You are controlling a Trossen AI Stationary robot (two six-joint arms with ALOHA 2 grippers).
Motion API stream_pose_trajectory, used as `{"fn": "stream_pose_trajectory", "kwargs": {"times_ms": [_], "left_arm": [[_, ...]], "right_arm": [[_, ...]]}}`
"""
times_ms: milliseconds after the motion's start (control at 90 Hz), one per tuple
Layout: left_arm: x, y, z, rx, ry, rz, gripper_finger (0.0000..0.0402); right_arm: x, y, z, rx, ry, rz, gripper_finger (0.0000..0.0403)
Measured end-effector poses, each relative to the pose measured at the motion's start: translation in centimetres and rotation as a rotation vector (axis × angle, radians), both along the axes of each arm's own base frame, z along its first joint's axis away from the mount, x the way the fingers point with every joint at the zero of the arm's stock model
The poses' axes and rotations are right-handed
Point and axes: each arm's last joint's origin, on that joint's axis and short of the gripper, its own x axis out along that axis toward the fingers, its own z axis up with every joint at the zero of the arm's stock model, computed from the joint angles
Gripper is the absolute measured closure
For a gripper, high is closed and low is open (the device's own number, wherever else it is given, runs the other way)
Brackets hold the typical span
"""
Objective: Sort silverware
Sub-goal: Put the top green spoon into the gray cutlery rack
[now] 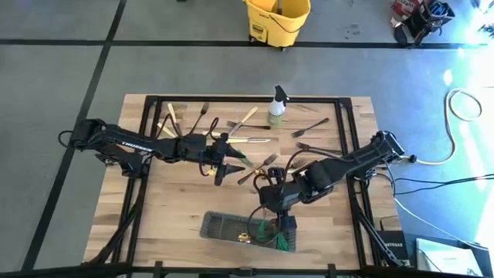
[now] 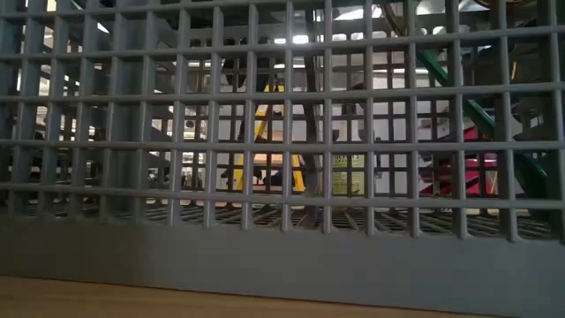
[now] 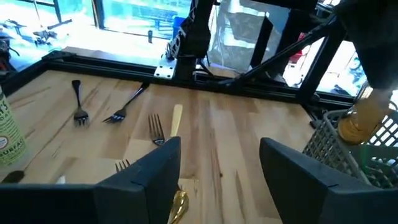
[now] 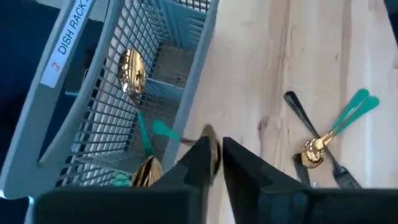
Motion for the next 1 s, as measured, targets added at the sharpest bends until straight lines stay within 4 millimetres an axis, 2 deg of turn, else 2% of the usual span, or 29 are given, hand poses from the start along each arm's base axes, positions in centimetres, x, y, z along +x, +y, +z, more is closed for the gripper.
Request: {"fn": "stream_pose_trajectory", "kwargs": {"times_ms": [244, 433, 600, 700, 878, 1000], "left_arm": [[0.0, 0.0, 0.0, 0.004, 0.002, -0.001, 0.0198], [0.0, 0.0, 0.0, 0.016, 0.002, -0.003, 0.0198], [0.0, 0.0, -0.1, 0.024, 0.007, -0.012, 0.0198], [0.0, -0.4, -0.1, 0.075, -0.002, -0.143, 0.0198], [0.5, -1.5, 1.1, 0.2, 0.04, -0.28, 0.0198], [0.8, -2.2, 1.8, 0.341, 0.098, -0.246, 0.0198]], "right_arm": [[0.2, 0.3, 0.2, 0.063, -0.012, 0.009, 0.0277], [-0.3, 0.0, 0.9, 0.04, -0.042, 0.073, 0.0237], [-1.1, -0.7, 1.0, -0.139, -0.028, 0.183, 0.0231], [-1.5, -1.0, 1.0, -0.224, -0.015, 0.221, 0.0232], [-1.9, -1.3, 1.7, -0.23, -0.046, 0.187, 0.0232], [-2.2, -1.4, 2.2, -0.194, -0.061, 0.191, 0.0232]]}}
